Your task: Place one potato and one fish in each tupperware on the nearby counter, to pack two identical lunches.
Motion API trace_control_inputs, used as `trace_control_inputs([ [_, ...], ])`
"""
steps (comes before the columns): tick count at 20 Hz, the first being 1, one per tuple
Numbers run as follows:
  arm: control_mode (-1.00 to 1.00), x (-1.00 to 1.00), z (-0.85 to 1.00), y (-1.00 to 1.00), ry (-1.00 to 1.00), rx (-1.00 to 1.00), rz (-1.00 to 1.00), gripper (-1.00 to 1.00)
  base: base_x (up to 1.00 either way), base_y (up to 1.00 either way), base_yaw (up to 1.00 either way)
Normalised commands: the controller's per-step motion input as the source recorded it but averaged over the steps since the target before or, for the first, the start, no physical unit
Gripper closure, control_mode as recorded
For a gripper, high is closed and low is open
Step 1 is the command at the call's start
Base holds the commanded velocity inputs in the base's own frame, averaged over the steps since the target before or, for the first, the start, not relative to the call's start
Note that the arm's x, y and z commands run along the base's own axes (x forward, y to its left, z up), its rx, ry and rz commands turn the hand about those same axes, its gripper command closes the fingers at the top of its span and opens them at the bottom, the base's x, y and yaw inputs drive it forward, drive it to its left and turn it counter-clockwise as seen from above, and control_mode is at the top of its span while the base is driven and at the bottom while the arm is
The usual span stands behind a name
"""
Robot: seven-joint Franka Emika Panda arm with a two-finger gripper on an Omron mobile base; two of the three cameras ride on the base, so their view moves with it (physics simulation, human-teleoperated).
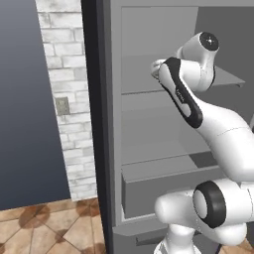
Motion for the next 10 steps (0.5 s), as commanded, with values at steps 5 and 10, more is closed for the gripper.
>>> trace_control_inputs([
  [5, -1.0, 0.67, -0.01, 0.06, 0.0, 0.0, 0.0, -1.0, 0.0, 0.0, 0.0],
  [10, -1.0, 0.5, -0.05, 0.0, 0.01, 0.0, 0.0, -1.0, 0.0, 0.0, 0.0],
])
